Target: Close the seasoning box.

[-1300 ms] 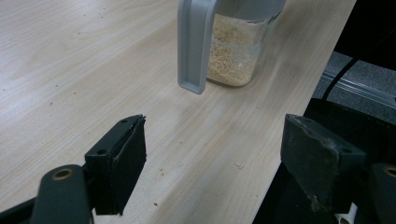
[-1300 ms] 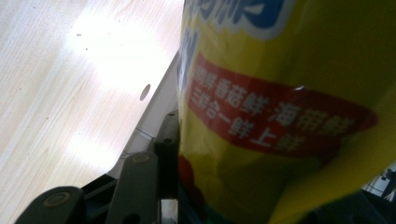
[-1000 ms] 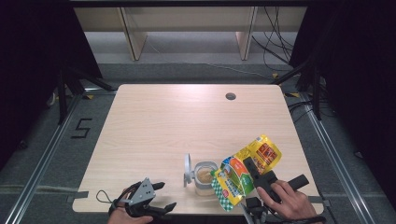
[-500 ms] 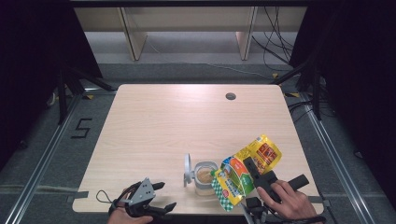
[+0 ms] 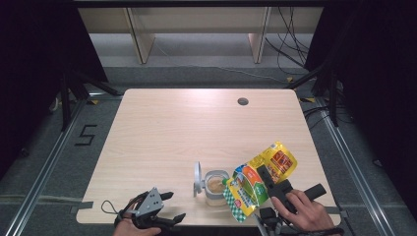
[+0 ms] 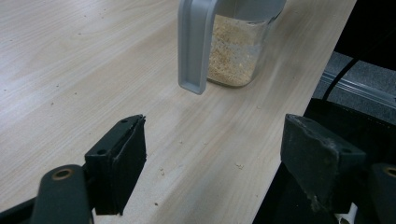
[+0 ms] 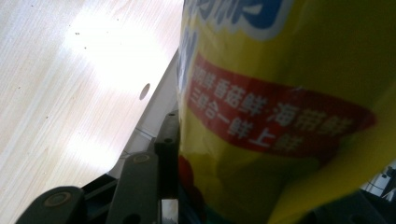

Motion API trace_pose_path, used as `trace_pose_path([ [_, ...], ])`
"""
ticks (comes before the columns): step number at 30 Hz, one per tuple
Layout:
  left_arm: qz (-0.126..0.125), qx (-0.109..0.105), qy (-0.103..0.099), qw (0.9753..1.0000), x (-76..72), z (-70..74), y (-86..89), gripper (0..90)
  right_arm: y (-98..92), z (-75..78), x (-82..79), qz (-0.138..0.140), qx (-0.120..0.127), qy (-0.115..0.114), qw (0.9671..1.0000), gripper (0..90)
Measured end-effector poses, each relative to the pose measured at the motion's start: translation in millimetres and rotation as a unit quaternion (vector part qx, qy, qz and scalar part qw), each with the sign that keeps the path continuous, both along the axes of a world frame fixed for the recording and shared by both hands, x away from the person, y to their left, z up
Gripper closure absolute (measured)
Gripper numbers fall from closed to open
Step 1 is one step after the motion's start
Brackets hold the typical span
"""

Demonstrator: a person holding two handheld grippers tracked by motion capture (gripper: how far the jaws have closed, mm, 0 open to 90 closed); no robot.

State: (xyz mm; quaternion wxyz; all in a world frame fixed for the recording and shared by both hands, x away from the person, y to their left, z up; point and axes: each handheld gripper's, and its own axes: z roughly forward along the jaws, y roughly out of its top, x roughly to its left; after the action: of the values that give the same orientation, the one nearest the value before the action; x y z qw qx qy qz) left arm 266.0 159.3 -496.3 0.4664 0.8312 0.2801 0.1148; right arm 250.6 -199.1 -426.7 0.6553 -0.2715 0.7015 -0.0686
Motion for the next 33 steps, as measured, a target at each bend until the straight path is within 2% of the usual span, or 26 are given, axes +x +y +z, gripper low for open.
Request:
trace_pose_path([
  [4, -0.003, 0.006, -0.002, 1.0000, 0.4, 0.5, 0.9, 22.0, 0.0, 0.0, 0.1, -0.001, -0.001, 0.001, 1.0000, 59.2],
  [17, 0.000, 0.000, 0.000, 1.0000, 0.0, -0.1, -0.1, 22.0, -1.2, 0.2, 0.2, -0.003, 0.003, 0.001, 1.0000, 59.2],
  [19, -0.005, 0.019, -0.005, 0.9998, 1.5, 0.8, 2.3, 22.1, -1.2, -0.2, 0.2, -0.002, 0.003, 0.000, 1.0000, 59.2],
  [20, -0.001, 0.004, -0.001, 1.0000, 0.4, 0.0, 0.3, 22.0, -1.0, -0.2, 0.2, -0.002, 0.002, 0.000, 1.0000, 59.2],
  [23, -0.005, 0.016, -0.003, 0.9999, 1.2, 0.5, 1.7, 22.1, 0.0, 0.3, -0.3, -0.003, -0.001, 0.001, 1.0000, 59.3],
  [24, -0.004, 0.012, -0.002, 0.9999, 0.8, 0.3, 1.2, 22.0, 0.4, 0.4, -0.4, -0.001, -0.003, 0.000, 1.0000, 59.3],
  [25, -0.005, 0.020, -0.005, 0.9998, 1.5, 0.7, 2.1, 22.1, 0.4, 0.3, -0.6, 0.001, -0.006, -0.001, 1.0000, 59.3],
  [28, -0.006, 0.013, -0.001, 0.9999, 1.1, 0.5, 1.4, 22.0, 1.3, 1.0, -0.6, 0.004, -0.015, -0.003, 0.9999, 59.3],
  [29, -0.005, 0.020, -0.005, 0.9998, 1.4, 0.7, 2.1, 22.0, 1.5, 1.2, -0.6, 0.002, -0.015, 0.000, 0.9999, 59.3],
  [31, -0.005, 0.020, -0.005, 0.9998, 1.5, 0.7, 2.2, 22.0, 1.1, 1.0, -0.6, 0.004, -0.014, -0.002, 0.9999, 59.3],
  [32, -0.001, 0.002, 0.000, 1.0000, 0.2, -0.1, 0.0, 22.1, 0.9, 0.7, -0.7, 0.002, -0.010, -0.001, 1.0000, 59.3],
  [33, 0.000, 0.000, 0.000, 1.0000, 0.1, -0.2, -0.2, 22.0, 0.9, 0.5, -0.7, -0.002, -0.007, 0.001, 1.0000, 59.3],
])
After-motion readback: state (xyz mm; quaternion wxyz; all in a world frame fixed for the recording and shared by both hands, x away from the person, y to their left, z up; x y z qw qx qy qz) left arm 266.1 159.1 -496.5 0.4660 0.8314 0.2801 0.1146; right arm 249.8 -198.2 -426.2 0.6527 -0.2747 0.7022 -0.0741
